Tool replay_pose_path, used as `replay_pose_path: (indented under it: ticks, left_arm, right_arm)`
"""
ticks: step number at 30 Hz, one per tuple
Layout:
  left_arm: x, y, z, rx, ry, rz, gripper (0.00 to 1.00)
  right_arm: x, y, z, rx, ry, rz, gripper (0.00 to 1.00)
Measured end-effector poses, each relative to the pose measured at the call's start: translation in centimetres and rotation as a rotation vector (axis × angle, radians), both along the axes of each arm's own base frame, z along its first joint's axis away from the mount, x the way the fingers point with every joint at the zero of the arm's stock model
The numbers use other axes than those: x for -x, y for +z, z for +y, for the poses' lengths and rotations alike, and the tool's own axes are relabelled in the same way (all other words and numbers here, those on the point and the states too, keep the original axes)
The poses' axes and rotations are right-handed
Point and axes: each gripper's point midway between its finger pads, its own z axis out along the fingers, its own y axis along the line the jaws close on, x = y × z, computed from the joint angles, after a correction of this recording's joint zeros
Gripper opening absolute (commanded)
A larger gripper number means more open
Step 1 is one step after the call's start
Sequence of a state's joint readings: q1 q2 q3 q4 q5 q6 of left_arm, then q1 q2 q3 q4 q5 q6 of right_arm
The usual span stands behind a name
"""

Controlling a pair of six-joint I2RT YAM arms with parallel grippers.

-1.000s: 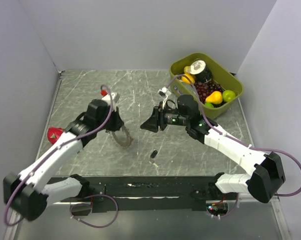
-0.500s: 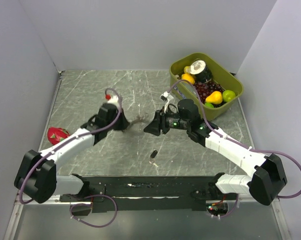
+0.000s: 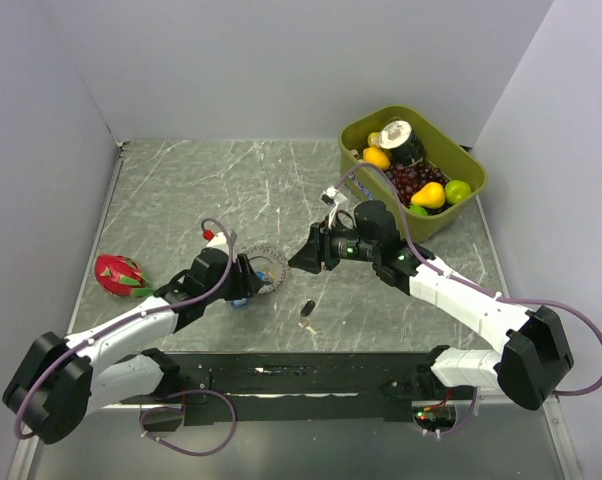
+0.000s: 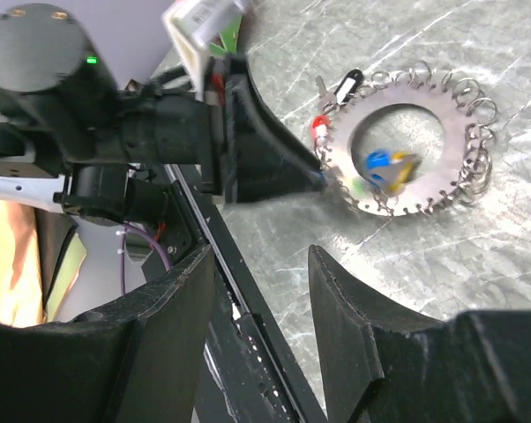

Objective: Put the keys on the keyring

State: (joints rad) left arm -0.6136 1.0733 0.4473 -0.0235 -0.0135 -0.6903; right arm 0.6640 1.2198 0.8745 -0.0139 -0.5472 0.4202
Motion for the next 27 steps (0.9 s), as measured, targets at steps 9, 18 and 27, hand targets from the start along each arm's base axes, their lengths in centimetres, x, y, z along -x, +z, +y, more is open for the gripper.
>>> replay_pose_path:
  ticks: [9,18,27]
  left_arm:
    - [-1.0,2.6,-0.1,0.004,0.024,-0.035,0.88]
    - [-8.4,2.0,1.5,-0.07,0.139,0.022,0.86]
    - [-10.1,-4.1,3.6,-0.171,0.188,0.21,0.72]
  right_arm:
    - [-0.6,-2.2,-0.2,0.055,-0.036,0.059,0.55]
    - [-2.2,-9.5,0.0,0.226,-0.117,0.275,0.7]
    - [-4.4,-15.0,1.3,0.326,-0.172,0.421,0.78]
